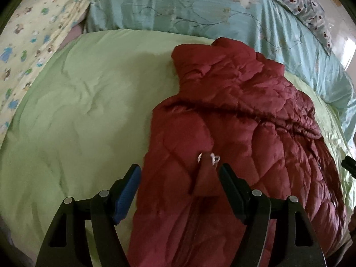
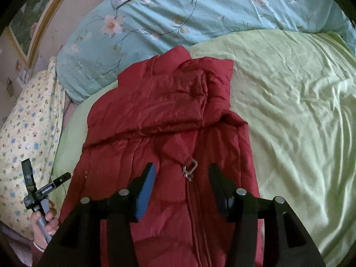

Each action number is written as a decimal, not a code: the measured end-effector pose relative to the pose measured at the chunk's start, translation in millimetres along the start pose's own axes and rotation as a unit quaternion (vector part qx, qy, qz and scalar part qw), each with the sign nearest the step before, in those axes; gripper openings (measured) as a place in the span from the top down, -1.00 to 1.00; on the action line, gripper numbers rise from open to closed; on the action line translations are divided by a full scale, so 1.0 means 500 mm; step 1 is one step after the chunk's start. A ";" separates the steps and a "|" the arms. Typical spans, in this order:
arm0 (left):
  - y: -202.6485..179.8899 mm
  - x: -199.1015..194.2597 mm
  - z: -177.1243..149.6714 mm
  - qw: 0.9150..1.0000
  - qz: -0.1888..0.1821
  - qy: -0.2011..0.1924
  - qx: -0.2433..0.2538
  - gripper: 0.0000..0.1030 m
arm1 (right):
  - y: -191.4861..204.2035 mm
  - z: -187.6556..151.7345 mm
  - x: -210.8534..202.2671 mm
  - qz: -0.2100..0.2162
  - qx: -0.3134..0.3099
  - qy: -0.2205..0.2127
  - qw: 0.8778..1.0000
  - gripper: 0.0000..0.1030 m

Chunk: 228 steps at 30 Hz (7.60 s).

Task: Fold large clothes

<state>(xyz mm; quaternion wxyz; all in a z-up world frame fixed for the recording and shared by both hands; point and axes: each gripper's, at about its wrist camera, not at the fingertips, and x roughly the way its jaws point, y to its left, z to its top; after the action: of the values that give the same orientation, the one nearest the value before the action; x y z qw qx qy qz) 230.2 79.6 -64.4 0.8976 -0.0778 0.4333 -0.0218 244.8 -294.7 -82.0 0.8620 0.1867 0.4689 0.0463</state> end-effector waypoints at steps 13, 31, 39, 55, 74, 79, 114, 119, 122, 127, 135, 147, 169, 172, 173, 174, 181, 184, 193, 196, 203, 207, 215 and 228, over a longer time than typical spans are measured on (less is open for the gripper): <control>0.048 -0.051 -0.065 1.000 -0.004 0.029 -0.007 -0.41 | -0.035 -0.069 -0.064 -0.012 0.034 -0.008 0.999 -0.16; 0.103 -0.067 -0.147 0.996 -0.032 0.083 -0.023 -0.46 | -0.128 -0.181 -0.087 -0.028 0.085 0.051 0.995 -0.25; 0.107 -0.076 -0.182 0.993 -0.057 0.099 -0.005 -0.46 | -0.109 -0.230 -0.093 0.003 0.074 0.086 0.994 -0.25; 0.068 -0.119 -0.236 0.989 -0.080 0.104 0.074 -0.42 | -0.050 -0.273 -0.095 0.055 -0.015 0.135 0.989 -0.21; 0.058 -0.134 -0.232 0.988 -0.099 0.087 0.083 0.57 | -0.056 -0.277 -0.103 0.079 0.004 0.113 0.990 0.38; 0.055 -0.172 -0.221 0.989 -0.116 0.050 0.079 0.63 | -0.053 -0.265 -0.116 0.111 0.016 0.091 0.990 0.46; 0.015 -0.125 0.097 0.982 -0.134 -0.133 -0.015 0.63 | 0.018 0.094 -0.089 0.126 0.010 -0.117 0.985 0.52; -0.013 -0.056 0.167 0.984 -0.115 -0.131 -0.018 0.62 | 0.013 0.158 -0.041 0.108 0.018 -0.123 0.986 0.51; -0.028 -0.007 0.217 0.986 -0.109 -0.122 -0.028 0.62 | 0.006 0.190 -0.010 0.100 0.029 -0.121 0.987 0.51; -0.040 0.075 0.302 0.988 -0.100 -0.110 -0.048 0.60 | -0.017 0.247 0.054 0.081 0.059 -0.116 0.988 0.47; -0.071 0.251 0.424 0.993 -0.070 -0.068 -0.061 0.53 | -0.085 0.322 0.183 0.050 0.121 -0.088 0.988 0.44; -0.079 0.497 0.534 0.994 -0.048 -0.010 -0.093 0.43 | -0.123 0.393 0.322 0.025 0.126 -0.070 0.989 0.44; -0.183 0.346 0.388 0.994 -0.084 -0.055 0.052 -0.68 | -0.135 0.411 0.383 -0.003 0.130 -0.068 0.989 0.41; -0.221 0.382 0.368 0.994 -0.047 -0.048 0.082 -0.68 | -0.132 0.413 0.380 -0.005 0.126 -0.067 0.990 0.38; -0.228 0.391 0.362 0.995 -0.038 -0.044 0.086 -0.68 | -0.132 0.413 0.376 -0.004 0.126 -0.067 0.990 0.36; -0.232 0.409 0.360 0.995 -0.016 -0.045 0.091 -0.71 | -0.130 0.414 0.371 -0.003 0.126 -0.068 0.990 0.34; -0.246 0.475 0.381 0.995 0.025 -0.054 0.084 -0.77 | -0.098 0.403 0.276 0.008 0.106 -0.105 0.989 0.02; -0.253 0.486 0.381 0.994 0.036 -0.059 0.087 -0.77 | -0.072 0.385 0.219 0.008 0.086 -0.133 0.987 -0.22; -0.252 0.489 0.382 0.995 0.039 -0.050 0.080 -0.81 | 0.045 0.325 0.199 0.019 -0.031 -0.113 0.993 -0.37; -0.248 0.494 0.391 0.995 0.043 -0.044 0.075 -0.84 | 0.078 0.312 0.247 0.013 -0.075 -0.079 0.994 -0.36; -0.236 0.524 0.417 0.997 0.052 -0.028 0.052 -0.92 | 0.044 0.338 0.364 -0.080 -0.089 -0.033 0.992 -0.33; -0.234 0.548 0.435 0.997 0.060 -0.020 0.047 -1.00 | 0.005 0.355 0.392 -0.104 -0.065 -0.039 0.992 -0.34; -0.229 0.582 0.465 0.997 0.072 -0.001 0.035 -1.00 | -0.021 0.377 0.448 -0.112 -0.041 -0.013 0.993 -0.45; -0.198 0.454 0.424 0.999 0.040 -0.024 0.021 -0.98 | -0.039 0.377 0.446 -0.091 -0.033 -0.022 0.995 -0.47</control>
<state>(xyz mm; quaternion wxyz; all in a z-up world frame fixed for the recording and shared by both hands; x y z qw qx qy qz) 540.4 -16.9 -94.5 0.9094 -0.0423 0.4138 0.0071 522.3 -308.5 -173.0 0.8785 0.1160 0.4629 -0.0211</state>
